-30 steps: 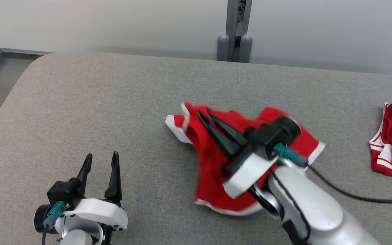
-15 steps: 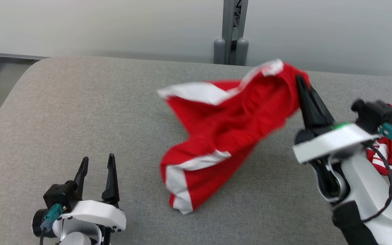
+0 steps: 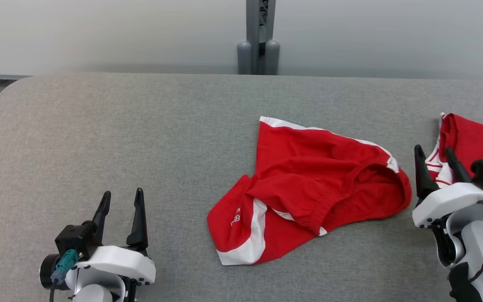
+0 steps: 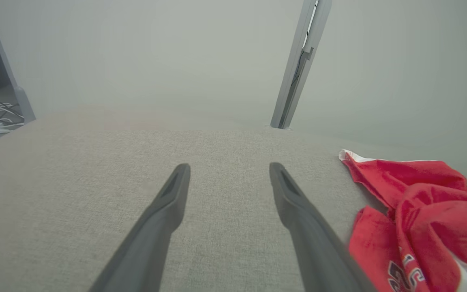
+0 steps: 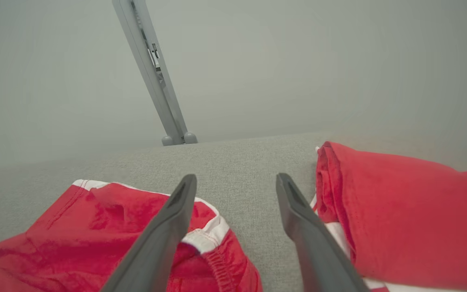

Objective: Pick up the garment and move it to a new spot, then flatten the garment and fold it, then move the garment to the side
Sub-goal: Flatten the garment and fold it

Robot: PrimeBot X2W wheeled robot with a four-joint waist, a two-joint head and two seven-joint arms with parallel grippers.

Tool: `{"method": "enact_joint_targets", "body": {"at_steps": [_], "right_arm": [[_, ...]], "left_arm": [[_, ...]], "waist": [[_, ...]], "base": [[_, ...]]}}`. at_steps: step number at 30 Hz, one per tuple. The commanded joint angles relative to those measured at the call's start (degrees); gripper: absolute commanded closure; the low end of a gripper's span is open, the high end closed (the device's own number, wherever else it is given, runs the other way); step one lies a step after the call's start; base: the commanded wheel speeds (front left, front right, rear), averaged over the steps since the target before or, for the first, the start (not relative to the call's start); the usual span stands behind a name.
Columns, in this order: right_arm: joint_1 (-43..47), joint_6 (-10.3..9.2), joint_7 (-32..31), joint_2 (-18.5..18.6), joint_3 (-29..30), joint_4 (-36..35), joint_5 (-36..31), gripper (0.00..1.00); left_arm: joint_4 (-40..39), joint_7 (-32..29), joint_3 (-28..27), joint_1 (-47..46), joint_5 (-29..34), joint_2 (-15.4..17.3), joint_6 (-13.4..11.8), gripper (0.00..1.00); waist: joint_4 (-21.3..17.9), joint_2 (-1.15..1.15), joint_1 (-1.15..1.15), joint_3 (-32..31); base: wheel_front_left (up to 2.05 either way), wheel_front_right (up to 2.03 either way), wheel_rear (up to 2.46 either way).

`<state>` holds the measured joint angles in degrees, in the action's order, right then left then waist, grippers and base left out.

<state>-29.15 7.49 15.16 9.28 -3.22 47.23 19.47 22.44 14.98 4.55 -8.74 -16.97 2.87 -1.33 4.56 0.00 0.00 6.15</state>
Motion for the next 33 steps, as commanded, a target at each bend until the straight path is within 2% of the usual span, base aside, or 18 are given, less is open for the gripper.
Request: {"method": "enact_joint_targets", "body": {"at_steps": [1, 5, 9, 13, 20, 29, 33], "right_arm": [[-0.1, 0.0, 0.08, -0.43, 1.41, -1.23, -2.06, 0.0], [2.37, 0.0, 0.09, -2.56, 3.45, -9.76, -5.33, 0.0], [6.38, 0.0, 0.08, -3.26, 1.77, -19.47, -6.0, 0.0], [11.53, 0.0, 0.08, -3.57, 1.03, -25.62, -6.82, 0.0], [15.29, 0.0, 0.08, -4.57, -0.06, -27.58, -7.16, 0.0], [14.85, 0.0, 0.08, -5.05, -0.27, -28.34, -7.52, 0.0], [15.08, 0.0, 0.08, -5.24, -0.41, -28.24, -7.53, 0.0]], "left_arm": [[-0.37, 0.14, -0.03, -0.66, 0.42, 0.12, 0.37, 0.0], [-1.46, 0.13, 0.58, -0.52, 0.64, 0.12, 0.77, 0.0], [-2.84, 0.14, 1.29, -0.34, 0.78, 0.14, 1.13, 0.0], [-4.24, 0.14, 2.74, -0.15, 0.79, 0.12, 1.37, 0.0], [-5.46, 0.14, 4.11, 0.13, 0.69, 0.14, 0.86, 0.0], [-5.61, 0.14, 5.01, -0.86, 1.04, 0.12, 1.11, 0.0], [2.81, 0.14, 8.99, -0.89, 0.49, 0.13, 3.34, 0.0]], "waist": [[-1.01, 0.0, 0.0, -0.48], [-2.78, 0.0, 0.0, -1.56], [-4.08, 0.0, 0.0, -2.2], [-5.13, 0.0, 0.0, -2.59], [-6.86, 0.0, 0.0, -2.54], [-8.1, 0.0, 0.0, -1.41], [-8.28, 0.0, 0.0, -1.12]], "base": [[0.0, 0.0, 0.0], [0.0, 0.0, 0.0], [0.0, 0.0, 0.0], [0.0, 0.0, 0.0], [0.0, 0.0, 0.0], [0.0, 0.0, 0.0], [0.0, 0.0, 0.0]]}}
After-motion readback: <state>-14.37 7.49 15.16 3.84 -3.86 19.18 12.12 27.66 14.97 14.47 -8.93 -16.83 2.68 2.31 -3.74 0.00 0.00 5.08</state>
